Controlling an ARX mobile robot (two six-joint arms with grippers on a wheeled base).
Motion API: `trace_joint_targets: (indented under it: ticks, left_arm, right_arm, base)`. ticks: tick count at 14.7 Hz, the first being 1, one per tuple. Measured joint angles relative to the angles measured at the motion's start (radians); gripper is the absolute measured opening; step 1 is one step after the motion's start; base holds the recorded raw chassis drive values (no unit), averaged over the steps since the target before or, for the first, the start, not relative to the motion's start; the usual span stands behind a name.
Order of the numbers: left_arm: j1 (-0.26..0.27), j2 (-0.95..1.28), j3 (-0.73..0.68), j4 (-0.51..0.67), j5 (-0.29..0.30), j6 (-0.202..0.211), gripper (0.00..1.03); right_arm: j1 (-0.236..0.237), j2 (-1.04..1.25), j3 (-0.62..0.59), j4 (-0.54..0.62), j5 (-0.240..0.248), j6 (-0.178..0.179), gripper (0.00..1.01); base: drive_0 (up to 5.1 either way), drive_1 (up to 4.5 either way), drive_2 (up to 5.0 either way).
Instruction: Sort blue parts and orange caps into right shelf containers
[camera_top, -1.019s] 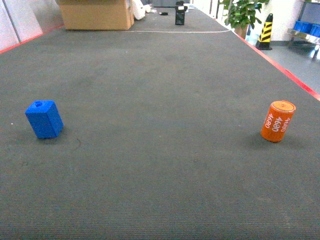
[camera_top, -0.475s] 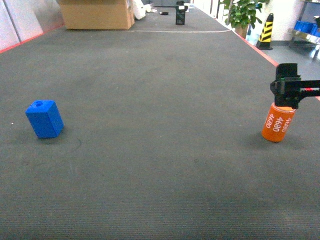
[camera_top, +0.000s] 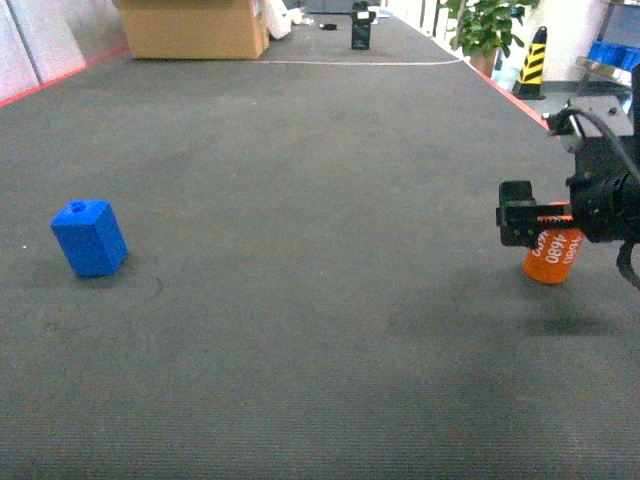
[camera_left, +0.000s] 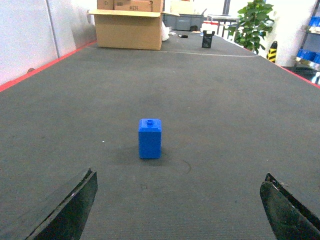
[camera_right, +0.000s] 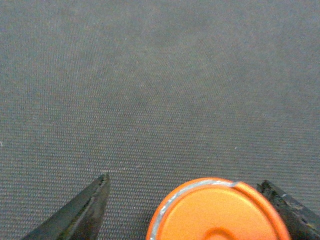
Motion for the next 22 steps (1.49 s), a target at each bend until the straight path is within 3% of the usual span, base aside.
trace_joint_targets:
  ticks: [4, 7, 8, 9, 10, 11, 13, 16, 17, 19, 22]
  left_arm:
    - [0.0, 0.0, 0.0, 0.0, 0.0, 0.0, 0.98]
    - [-0.006, 0.004, 0.001, -0.012, -0.019, 0.004, 0.98]
    - [-0.076, 0.078, 0.033, -0.077, -0.195, 0.019, 0.98]
    - [-0.077, 0.212, 0.072, -0.045, -0.301, 0.03, 0.98]
    - [-0.016, 0.344, 0.113, 0.047, -0.302, 0.035, 0.98]
    - [0.026, 0.472, 0.152, 0.156, -0.244, 0.057, 0.98]
    - [0.04, 0.761, 0.249, 0.336, -0.117, 0.079, 0.98]
    - [0.005, 1.166, 0.433, 0.481, -0.014, 0.111, 0.98]
    - [0.005, 1.288, 0.507, 0.52, -0.008, 0.113, 0.98]
    - [0.013, 1.551, 0.688, 0.49, 0.02, 0.122, 0.98]
    - [0.044, 1.699, 0.838, 0.429, 0.036, 0.143, 0.98]
  right_arm:
    - [0.007, 0.018, -0.025, 0.08, -0.008, 0.001, 0.47]
    - [0.007, -0.119, -0.227, 0.216, -0.043, -0.006, 0.44]
    - [0.007, -0.187, -0.299, 0.251, -0.052, -0.007, 0.44]
    - [0.007, -0.243, -0.355, 0.268, -0.054, -0.006, 0.44]
    - [0.006, -0.318, -0.428, 0.28, -0.069, 0.004, 0.44]
    - [0.007, -0.371, -0.485, 0.28, -0.08, 0.021, 0.44]
    - [0.007, -0.472, -0.586, 0.269, -0.086, 0.051, 0.44]
    - [0.008, -0.613, -0.678, 0.261, -0.078, 0.096, 0.44]
    - [0.013, -0.669, -0.711, 0.245, -0.076, 0.114, 0.44]
    - [0.02, -0.838, -0.792, 0.188, -0.061, 0.161, 0.44]
    - [0.02, -0.956, -0.834, 0.124, -0.06, 0.206, 0.44]
  base:
    - [0.0, 0.0, 0.0]
    - [0.0, 0.0, 0.0]
    - [0.0, 0.0, 0.0]
    - [0.0, 0.0, 0.0]
    - [0.0, 0.0, 0.0]
    - [0.0, 0.0, 0.0]
    - [0.0, 0.0, 0.0]
    - [0.0, 0.0, 0.0]
    - [0.0, 0.0, 0.0]
    - [0.0, 0.0, 0.0]
    - [0.0, 0.0, 0.0]
